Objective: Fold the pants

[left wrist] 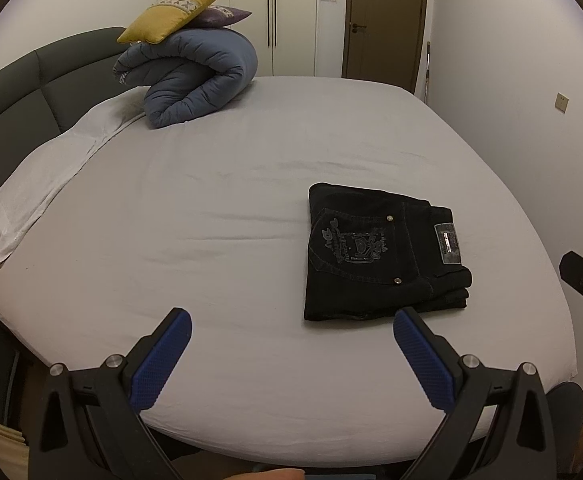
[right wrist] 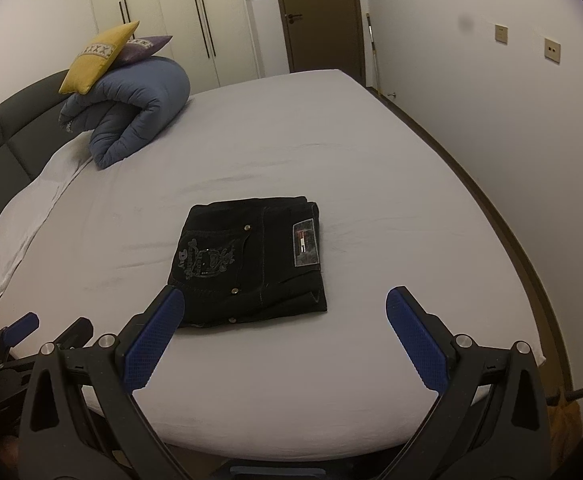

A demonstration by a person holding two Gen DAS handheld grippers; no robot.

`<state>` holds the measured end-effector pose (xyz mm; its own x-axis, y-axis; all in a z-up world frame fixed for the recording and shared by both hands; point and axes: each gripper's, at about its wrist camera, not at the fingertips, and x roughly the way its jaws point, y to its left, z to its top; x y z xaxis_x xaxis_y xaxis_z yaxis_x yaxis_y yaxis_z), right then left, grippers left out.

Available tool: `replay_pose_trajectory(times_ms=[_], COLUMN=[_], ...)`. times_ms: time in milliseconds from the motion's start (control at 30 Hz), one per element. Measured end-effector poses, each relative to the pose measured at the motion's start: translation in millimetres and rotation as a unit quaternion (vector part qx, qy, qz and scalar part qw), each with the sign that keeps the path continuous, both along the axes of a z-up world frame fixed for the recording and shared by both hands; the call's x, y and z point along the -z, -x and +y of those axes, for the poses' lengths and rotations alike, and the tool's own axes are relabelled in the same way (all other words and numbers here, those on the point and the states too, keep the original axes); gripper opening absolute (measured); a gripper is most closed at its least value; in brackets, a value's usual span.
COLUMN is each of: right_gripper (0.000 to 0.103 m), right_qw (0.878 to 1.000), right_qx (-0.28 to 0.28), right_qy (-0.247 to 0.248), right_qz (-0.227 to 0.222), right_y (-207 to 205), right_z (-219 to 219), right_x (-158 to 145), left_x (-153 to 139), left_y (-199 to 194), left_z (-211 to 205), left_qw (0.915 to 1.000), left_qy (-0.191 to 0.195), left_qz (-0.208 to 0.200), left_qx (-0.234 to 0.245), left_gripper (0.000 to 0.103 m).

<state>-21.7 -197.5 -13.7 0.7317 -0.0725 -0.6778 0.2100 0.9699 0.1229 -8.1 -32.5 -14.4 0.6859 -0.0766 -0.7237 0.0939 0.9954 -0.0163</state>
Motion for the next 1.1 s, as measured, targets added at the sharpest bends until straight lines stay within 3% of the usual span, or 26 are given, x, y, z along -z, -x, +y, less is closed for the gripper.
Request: replay_pose_trajectory(times_ms=[1100], right_gripper=[0.103], right_qw=[1.000], right_qx=[-0.018], right_qy=[0.010], right_qz=[0.007], right_y=[-6], right_z=[14], right_x=[3], left_x=[2], left_y=[-5], left_z=[0], left_qw=[1.0000], left_qy=[0.000], left_qz=[0.003], left_qx=[0.005], left_gripper=[0.103])
